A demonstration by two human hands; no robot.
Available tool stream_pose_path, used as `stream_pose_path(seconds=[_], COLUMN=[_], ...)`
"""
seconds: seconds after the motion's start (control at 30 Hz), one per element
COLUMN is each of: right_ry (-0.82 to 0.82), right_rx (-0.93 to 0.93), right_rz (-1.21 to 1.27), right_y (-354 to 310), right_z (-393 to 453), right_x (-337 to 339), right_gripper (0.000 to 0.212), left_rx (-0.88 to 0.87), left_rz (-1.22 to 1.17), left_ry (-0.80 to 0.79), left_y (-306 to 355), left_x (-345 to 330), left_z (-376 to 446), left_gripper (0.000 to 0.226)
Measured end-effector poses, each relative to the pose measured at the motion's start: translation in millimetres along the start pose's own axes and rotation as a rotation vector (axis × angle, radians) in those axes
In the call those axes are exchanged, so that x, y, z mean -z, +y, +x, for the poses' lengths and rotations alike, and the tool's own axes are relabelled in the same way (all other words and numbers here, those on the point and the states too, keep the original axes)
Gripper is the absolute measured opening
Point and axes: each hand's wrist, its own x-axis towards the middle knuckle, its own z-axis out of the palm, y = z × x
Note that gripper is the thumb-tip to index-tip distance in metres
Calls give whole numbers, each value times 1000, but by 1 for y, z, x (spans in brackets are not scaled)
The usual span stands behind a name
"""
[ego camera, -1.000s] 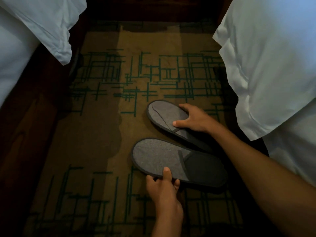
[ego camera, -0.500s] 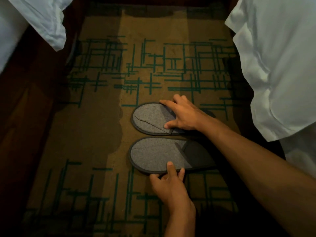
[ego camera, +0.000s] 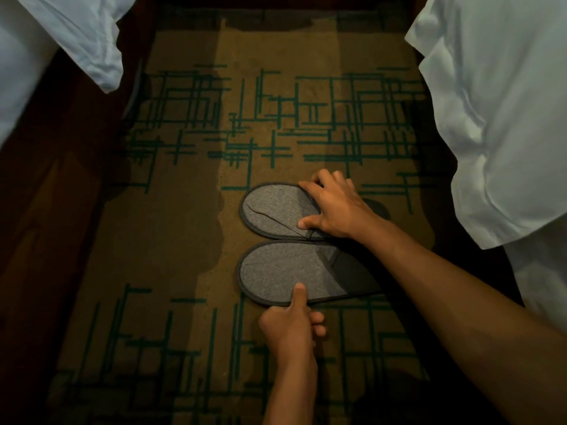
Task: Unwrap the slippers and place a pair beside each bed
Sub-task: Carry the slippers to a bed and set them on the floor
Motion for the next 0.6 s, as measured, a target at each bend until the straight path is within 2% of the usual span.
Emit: stream_pose_path(seconds=[0.3,0.47,0.6], right_ry=[55,191,179], right_rx=[-15,-92,-226], right_rz=[28,155,306], right_y=[-7,-11,-22], right_z=[-13,-34,-71], right_x=[-2,5,35], right_gripper=[77,48,33], left_rx=[36,104,17], left_rz=[-46,-130,-126], left_ry=[12,51,102], left_y=[0,7,28], left_x=[0,0,14], left_z=[0,-9,-40], left_gripper=[44,33,26])
